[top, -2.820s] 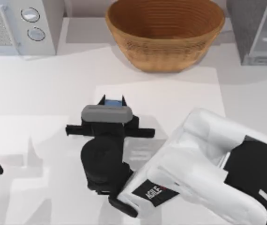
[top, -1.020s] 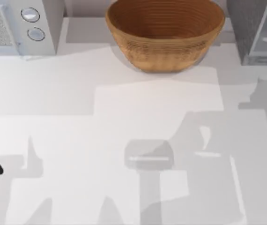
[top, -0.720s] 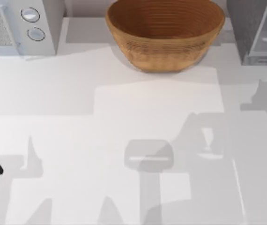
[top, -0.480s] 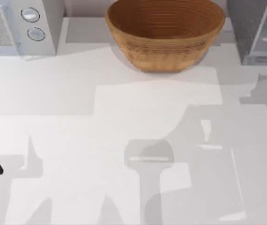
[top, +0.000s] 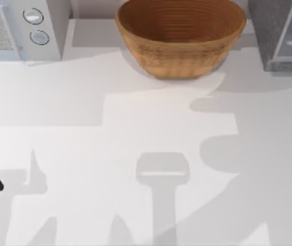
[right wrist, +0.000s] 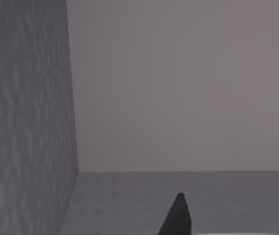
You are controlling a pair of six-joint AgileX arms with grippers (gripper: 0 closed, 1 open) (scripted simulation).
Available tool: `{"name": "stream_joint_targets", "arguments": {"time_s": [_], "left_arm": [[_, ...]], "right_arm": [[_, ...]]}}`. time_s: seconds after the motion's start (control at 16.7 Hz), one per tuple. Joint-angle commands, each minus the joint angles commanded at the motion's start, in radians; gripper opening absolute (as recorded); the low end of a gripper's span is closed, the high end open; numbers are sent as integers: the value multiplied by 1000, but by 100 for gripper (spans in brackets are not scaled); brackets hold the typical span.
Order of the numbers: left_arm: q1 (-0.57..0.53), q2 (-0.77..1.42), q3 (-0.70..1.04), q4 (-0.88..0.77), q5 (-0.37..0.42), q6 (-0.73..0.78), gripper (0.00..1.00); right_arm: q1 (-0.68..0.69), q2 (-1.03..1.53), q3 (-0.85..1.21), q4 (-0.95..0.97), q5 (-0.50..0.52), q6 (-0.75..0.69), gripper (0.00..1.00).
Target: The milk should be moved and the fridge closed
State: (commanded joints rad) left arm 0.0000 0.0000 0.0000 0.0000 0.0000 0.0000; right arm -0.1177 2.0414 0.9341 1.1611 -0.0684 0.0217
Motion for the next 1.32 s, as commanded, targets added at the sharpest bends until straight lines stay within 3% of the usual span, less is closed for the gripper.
{"name": "stream_joint_targets", "arguments": {"time_s": [0.42, 1.14, 1.32], "left_arm": [[0, 0, 0, 0, 0, 0, 100], [0, 0, 0, 0, 0, 0, 100], [0, 0, 0, 0, 0, 0, 100]], "right_arm": [[-74, 305, 312, -7, -80, -1, 0], [-77, 315, 322, -8, -83, -1, 0], [-77, 315, 322, -8, -83, -1, 23]]}}
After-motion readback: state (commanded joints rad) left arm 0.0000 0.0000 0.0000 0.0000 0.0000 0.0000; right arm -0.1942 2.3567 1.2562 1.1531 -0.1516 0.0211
